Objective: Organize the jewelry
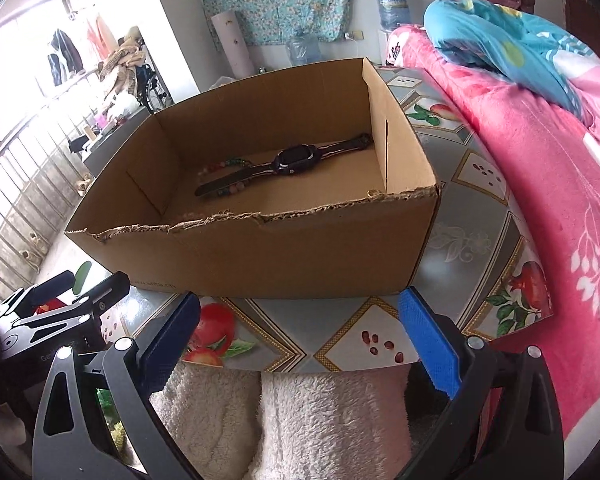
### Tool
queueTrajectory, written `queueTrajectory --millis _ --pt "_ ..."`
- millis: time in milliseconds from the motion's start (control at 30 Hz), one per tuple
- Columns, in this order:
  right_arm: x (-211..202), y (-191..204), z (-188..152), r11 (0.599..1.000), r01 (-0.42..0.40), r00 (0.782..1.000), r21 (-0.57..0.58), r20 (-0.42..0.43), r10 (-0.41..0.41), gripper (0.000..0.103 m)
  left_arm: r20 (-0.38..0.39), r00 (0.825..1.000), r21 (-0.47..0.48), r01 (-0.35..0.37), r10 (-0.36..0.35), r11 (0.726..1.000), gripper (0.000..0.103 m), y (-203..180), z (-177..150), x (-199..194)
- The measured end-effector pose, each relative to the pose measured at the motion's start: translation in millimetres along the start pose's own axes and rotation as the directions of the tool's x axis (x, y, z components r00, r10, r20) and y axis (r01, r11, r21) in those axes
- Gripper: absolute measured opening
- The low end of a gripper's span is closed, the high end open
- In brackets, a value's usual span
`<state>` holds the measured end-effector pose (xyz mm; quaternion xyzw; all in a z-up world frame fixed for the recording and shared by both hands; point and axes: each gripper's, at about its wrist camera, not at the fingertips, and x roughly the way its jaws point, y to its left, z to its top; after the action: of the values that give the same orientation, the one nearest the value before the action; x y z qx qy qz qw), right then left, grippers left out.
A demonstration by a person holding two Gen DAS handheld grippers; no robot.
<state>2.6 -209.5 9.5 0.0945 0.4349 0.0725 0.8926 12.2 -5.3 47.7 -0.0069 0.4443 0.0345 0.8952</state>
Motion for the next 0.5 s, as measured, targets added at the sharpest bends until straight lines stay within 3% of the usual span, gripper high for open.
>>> queueTrajectory --millis 500 --pt "-2 6 13 1.000 -0.009 1.000 -0.015 -0.001 0.009 0.097 -0.025 0.998 -0.055 0.064 -0.065 0.996 0.095 6 8 1"
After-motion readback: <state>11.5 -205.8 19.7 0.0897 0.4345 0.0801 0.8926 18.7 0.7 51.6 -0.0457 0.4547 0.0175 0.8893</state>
